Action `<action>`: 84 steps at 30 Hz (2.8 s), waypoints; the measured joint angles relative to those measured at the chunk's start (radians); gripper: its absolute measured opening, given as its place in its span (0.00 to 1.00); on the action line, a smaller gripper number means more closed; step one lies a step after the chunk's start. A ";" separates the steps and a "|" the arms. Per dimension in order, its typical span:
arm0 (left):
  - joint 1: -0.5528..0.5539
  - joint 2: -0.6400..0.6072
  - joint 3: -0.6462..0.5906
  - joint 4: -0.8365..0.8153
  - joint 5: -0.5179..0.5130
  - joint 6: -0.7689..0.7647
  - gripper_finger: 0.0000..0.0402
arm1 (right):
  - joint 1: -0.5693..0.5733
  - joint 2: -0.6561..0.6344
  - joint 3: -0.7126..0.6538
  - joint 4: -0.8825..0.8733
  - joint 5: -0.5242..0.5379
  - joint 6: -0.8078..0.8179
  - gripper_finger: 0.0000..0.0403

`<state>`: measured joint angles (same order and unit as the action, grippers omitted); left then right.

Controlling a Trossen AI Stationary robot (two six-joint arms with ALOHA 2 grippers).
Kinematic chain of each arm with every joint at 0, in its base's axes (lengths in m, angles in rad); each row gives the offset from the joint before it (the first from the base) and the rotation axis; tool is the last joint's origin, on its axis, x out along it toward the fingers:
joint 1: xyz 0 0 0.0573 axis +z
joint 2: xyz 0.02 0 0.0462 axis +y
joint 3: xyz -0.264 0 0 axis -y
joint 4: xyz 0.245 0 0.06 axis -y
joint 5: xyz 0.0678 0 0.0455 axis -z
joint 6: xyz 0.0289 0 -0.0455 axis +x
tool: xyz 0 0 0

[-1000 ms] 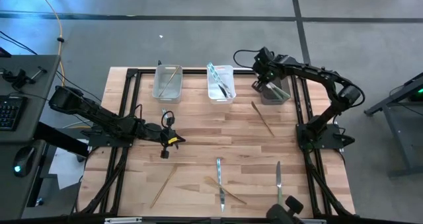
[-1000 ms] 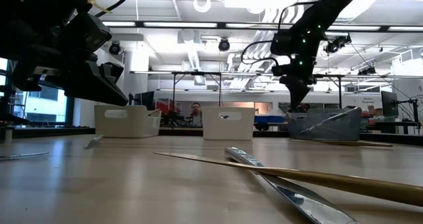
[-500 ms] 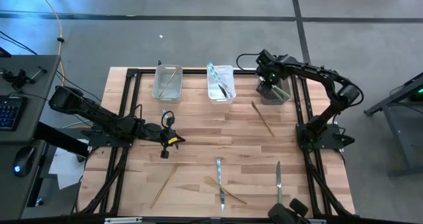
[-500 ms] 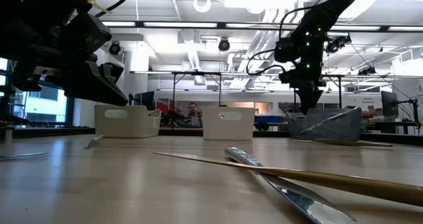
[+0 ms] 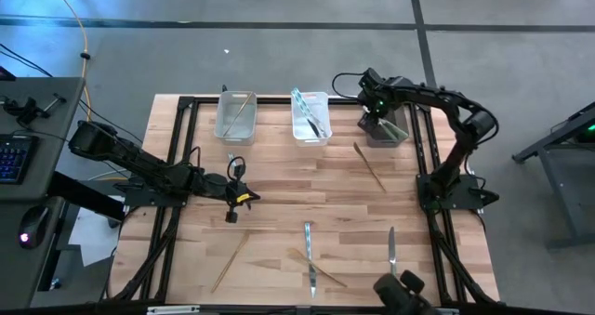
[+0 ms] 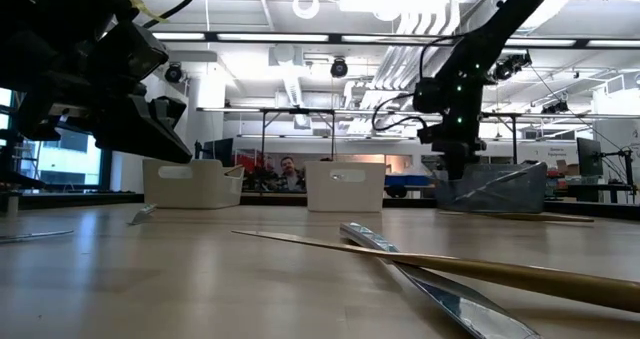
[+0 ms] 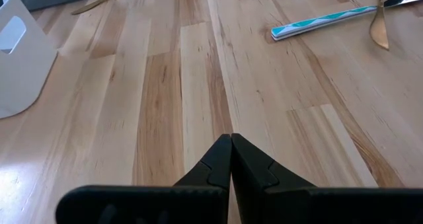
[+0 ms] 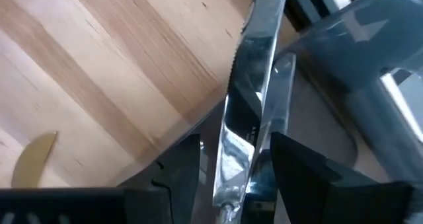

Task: Sort silverware by color (type)
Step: Adjust the green table knives in the bin

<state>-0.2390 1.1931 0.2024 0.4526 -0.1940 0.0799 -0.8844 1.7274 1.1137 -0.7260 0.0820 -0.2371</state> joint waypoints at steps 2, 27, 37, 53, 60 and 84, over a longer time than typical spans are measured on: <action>0.000 0.000 0.000 0.000 0.000 0.000 0.00 | -0.007 0.014 0.000 0.004 -0.010 0.000 0.42; 0.000 0.000 0.000 0.001 0.000 -0.006 0.00 | 0.027 -0.005 -0.002 0.055 0.022 -0.016 0.00; 0.000 0.000 0.000 0.001 0.000 -0.005 0.00 | 0.041 -0.105 -0.002 0.053 0.014 -0.034 0.00; 0.000 0.000 0.000 0.001 0.000 -0.005 0.00 | 0.041 -0.258 -0.001 0.088 -0.011 -0.010 0.00; 0.000 0.000 0.000 0.000 0.000 -0.007 0.00 | 0.041 -0.366 -0.001 0.088 -0.012 0.003 0.00; 0.000 0.000 0.000 0.010 0.000 0.000 0.00 | 0.041 -0.535 0.000 -0.060 0.046 0.038 0.00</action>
<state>-0.2393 1.1929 0.2024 0.4622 -0.1940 0.0803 -0.8436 1.1923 1.1133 -0.7857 0.1283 -0.1995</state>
